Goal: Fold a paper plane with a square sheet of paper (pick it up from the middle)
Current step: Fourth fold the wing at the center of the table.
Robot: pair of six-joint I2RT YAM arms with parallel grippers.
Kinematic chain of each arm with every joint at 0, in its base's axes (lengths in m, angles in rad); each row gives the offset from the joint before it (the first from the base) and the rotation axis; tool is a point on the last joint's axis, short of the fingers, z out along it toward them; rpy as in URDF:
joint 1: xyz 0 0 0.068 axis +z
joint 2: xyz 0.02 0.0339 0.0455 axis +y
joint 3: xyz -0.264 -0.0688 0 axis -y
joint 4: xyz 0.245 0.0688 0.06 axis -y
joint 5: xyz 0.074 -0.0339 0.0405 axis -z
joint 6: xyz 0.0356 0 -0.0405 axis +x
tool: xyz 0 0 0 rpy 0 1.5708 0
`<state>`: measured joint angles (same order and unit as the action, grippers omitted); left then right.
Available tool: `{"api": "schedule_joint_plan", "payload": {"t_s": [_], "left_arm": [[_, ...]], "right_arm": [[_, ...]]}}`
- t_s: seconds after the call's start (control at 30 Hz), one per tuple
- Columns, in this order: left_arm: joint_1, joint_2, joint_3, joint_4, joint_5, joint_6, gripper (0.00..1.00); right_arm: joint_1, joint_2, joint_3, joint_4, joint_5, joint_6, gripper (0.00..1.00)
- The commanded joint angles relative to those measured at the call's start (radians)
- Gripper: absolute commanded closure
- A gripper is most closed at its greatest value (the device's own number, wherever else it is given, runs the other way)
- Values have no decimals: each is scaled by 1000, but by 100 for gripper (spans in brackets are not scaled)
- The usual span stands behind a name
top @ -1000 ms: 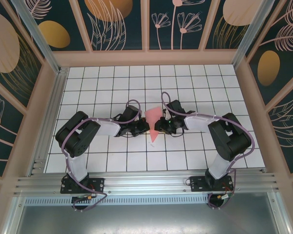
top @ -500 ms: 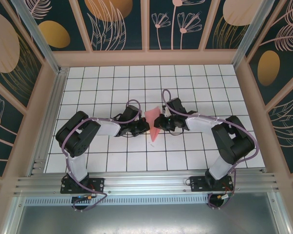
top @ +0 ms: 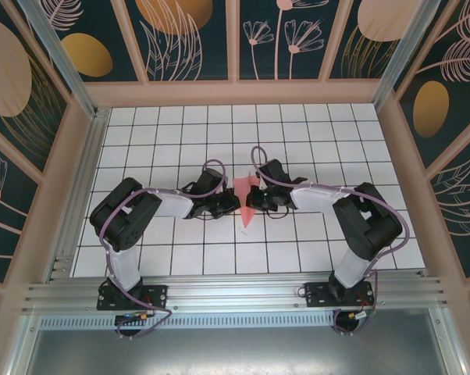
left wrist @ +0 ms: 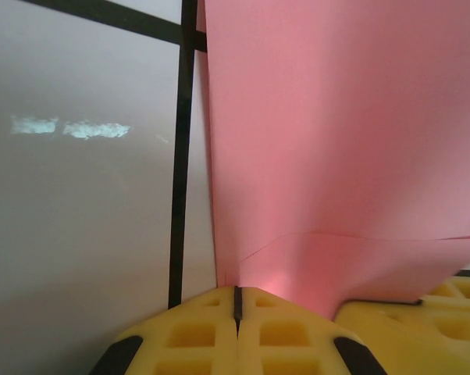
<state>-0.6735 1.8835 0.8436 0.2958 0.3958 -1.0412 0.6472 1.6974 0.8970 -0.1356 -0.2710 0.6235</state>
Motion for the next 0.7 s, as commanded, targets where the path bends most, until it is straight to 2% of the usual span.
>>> {"api": "schedule_joint_plan", "payload": {"t_s": [0.0,0.17,0.33,0.5,0.67], "left_arm": [[-2,71,-16,-39,-57,-2,100],[-2,69,-20,-32,-63,-7,100],[-2,71,-26,-22,-61,-11,100],[-2,70,-38,-4,-60,-14,100],[-1,70,-47,9,-57,-17,100]], "right_arm": [[34,36,62,-152,168,-23,96],[70,38,111,-215,273,-20,94],[70,8,88,-120,130,-20,88],[28,-18,35,-16,6,25,88],[7,-16,8,67,-67,45,91]]}}
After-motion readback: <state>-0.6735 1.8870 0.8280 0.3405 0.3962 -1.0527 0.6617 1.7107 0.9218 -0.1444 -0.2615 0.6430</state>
